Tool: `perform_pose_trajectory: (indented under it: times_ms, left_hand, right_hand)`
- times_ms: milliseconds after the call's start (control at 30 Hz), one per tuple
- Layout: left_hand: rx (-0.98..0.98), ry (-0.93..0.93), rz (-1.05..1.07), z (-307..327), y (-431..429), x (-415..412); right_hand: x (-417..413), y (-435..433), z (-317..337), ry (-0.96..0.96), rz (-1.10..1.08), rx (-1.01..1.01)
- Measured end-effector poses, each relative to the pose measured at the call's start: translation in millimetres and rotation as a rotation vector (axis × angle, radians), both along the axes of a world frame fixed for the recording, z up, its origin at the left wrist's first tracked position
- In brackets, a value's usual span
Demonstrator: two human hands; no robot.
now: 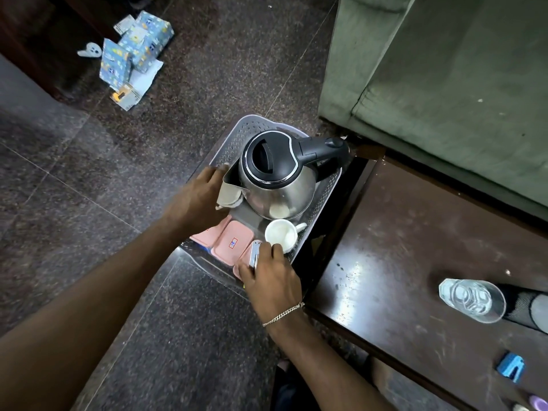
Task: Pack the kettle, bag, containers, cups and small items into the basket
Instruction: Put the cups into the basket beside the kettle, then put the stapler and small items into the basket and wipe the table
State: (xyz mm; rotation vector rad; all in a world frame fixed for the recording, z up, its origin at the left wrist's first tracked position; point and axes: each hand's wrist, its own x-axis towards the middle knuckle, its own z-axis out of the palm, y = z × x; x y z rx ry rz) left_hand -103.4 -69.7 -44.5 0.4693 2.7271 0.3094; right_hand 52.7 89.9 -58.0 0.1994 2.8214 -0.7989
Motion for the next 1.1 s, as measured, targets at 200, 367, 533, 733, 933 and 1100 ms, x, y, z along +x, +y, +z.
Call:
perform_pose_trajectory:
  times_ms: [200, 367, 533, 733, 933, 1100]
  left_hand:
    - [0.062, 0.232, 0.03, 17, 8, 44]
    - [0.132, 0.207, -0.094, 15, 38, 91]
    - [0.185, 0.157, -0.234, 5, 107, 127]
    - [0.241, 0.089, -0.401, -12, 224, 173]
    - [0.262, -0.026, -0.546, -36, 345, 234]
    - [0.243, -0.112, -0.628, -59, 427, 283]
  right_hand:
    - [15, 24, 12, 0.135, -0.026, -0.044]
    - [38, 72, 16, 0.199, -0.054, -0.043]
    - [81, 156, 10, 0.191, -0.082, -0.014]
    - [154, 275, -7, 0.101, -0.194, 0.019]
    - [229, 379, -24, 0.033, -0.334, 0.074]
    - [282, 447, -42, -0.057, -0.438, 0.087]
